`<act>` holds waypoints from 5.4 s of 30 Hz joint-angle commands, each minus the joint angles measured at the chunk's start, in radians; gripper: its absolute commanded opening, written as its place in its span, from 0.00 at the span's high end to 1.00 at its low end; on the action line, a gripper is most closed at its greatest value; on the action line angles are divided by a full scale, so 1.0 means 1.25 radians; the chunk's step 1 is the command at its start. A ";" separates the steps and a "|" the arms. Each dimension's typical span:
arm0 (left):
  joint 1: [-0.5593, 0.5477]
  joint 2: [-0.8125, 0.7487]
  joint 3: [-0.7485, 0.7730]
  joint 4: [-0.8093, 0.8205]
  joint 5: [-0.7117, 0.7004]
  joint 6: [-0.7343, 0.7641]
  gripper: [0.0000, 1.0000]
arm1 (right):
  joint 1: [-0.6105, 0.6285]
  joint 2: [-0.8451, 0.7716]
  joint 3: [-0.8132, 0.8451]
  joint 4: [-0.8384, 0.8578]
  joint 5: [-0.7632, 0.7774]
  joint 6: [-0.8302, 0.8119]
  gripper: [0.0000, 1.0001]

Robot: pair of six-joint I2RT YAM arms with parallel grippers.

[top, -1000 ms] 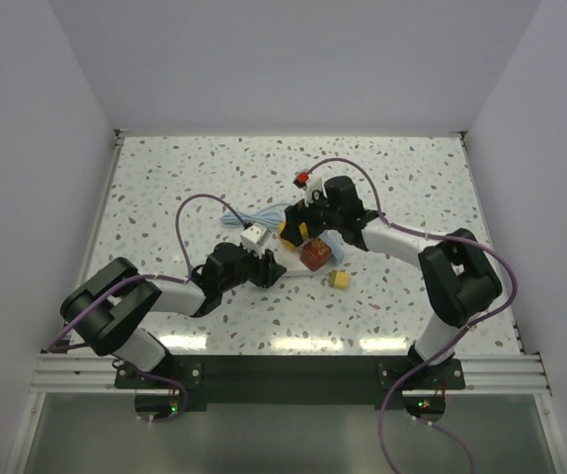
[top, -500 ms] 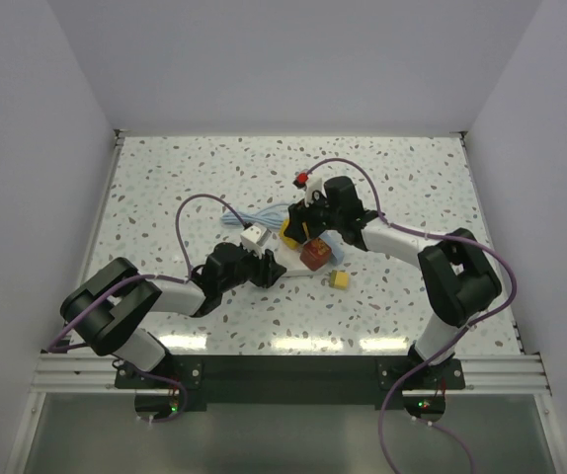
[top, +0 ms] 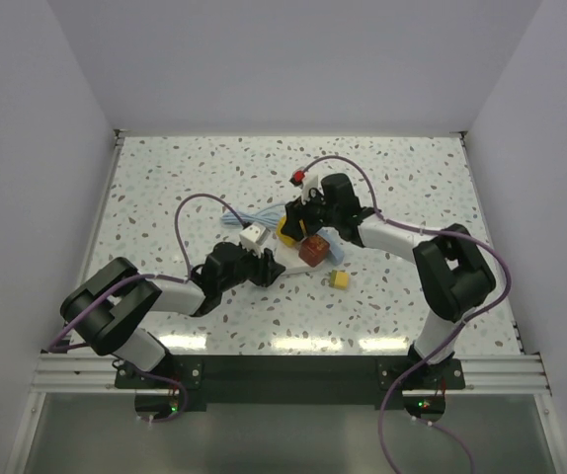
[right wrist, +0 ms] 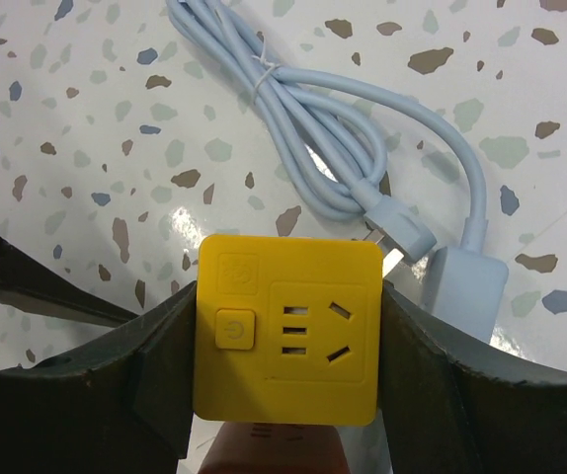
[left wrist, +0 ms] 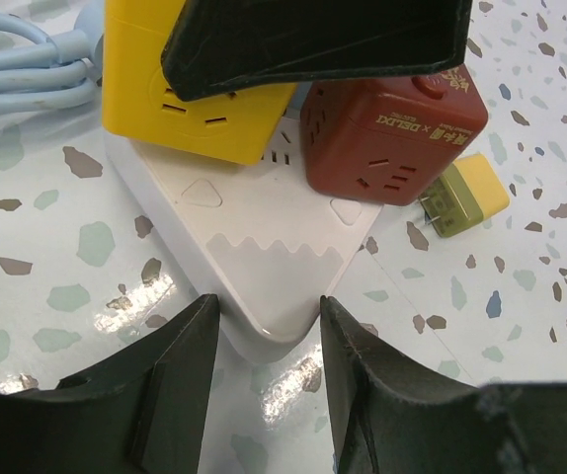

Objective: Insert the plug

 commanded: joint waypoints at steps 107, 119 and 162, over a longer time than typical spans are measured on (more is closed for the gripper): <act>0.128 -0.065 -0.051 -0.114 -0.113 0.042 0.76 | 0.175 0.523 -0.007 -0.160 -0.009 0.120 1.00; 0.128 -0.050 -0.026 -0.117 -0.131 0.045 0.77 | 0.196 0.593 0.028 -0.218 -0.034 0.128 1.00; 0.127 -0.079 -0.107 0.009 -0.001 0.105 0.66 | 0.256 0.343 0.007 -0.509 -0.011 0.135 1.00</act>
